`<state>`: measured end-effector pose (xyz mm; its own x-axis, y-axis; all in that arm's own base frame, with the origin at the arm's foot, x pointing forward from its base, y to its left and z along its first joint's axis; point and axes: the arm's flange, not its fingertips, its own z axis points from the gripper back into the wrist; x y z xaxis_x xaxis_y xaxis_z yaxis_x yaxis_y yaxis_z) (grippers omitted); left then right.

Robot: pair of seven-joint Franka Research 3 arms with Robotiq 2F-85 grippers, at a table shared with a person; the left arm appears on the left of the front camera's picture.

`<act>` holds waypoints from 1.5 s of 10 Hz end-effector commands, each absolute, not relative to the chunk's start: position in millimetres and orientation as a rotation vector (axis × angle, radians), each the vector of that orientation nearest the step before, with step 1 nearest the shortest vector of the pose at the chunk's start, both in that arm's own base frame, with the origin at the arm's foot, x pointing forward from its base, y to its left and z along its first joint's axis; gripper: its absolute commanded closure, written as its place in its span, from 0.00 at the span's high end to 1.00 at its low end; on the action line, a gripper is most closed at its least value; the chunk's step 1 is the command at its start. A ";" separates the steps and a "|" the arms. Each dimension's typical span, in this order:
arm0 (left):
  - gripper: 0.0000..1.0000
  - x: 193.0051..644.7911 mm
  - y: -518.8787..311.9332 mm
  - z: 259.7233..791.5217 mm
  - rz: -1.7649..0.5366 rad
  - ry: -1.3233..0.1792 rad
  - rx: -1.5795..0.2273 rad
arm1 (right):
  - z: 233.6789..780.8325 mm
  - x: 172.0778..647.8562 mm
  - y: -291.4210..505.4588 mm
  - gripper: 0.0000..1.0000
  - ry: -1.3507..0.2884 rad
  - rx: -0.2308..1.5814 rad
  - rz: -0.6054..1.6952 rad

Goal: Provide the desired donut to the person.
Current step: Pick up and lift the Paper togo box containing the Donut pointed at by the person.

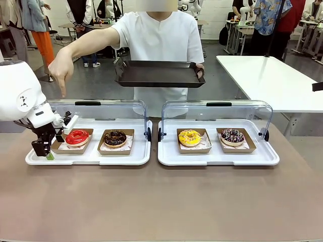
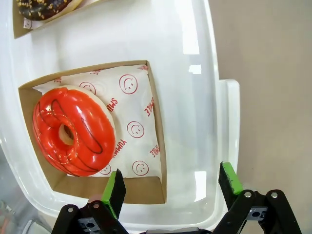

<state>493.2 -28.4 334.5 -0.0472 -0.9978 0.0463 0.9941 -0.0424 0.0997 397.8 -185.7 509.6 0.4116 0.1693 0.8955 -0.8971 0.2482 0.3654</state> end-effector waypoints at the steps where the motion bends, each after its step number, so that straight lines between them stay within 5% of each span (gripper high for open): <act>1: 1.00 501.8 -27.0 329.9 -1.591 -0.094 0.073 | 509.4 397.9 -185.4 1.00 -0.854 1.068 0.861; 3: 1.00 503.4 -26.1 325.6 -1.588 -0.088 0.066 | 509.4 397.9 -185.4 1.00 -0.854 1.068 0.861; 4: 0.55 503.1 -26.3 325.7 -1.596 -0.099 0.065 | 509.4 397.9 -185.4 1.00 -0.854 1.068 0.861; 5: 0.56 503.2 -25.2 326.4 -1.598 -0.103 0.065 | 509.4 397.9 -185.4 1.00 -0.854 1.068 0.861; 6: 0.11 502.9 -24.7 328.2 -1.598 -0.107 0.067 | 509.4 397.9 -185.4 1.00 -0.854 1.068 0.861; 7: 0.50 502.9 -24.0 329.4 -1.598 -0.109 0.070 | 509.4 397.9 -185.4 1.00 -0.854 1.068 0.861; 8: 0.00 503.1 -23.9 329.4 -1.595 -0.109 0.070 | 509.4 397.9 -185.4 1.00 -0.854 1.068 0.861; 15: 0.00 499.5 -22.9 334.6 -1.611 -0.083 0.060 | 509.4 397.9 -185.4 1.00 -0.854 1.068 0.861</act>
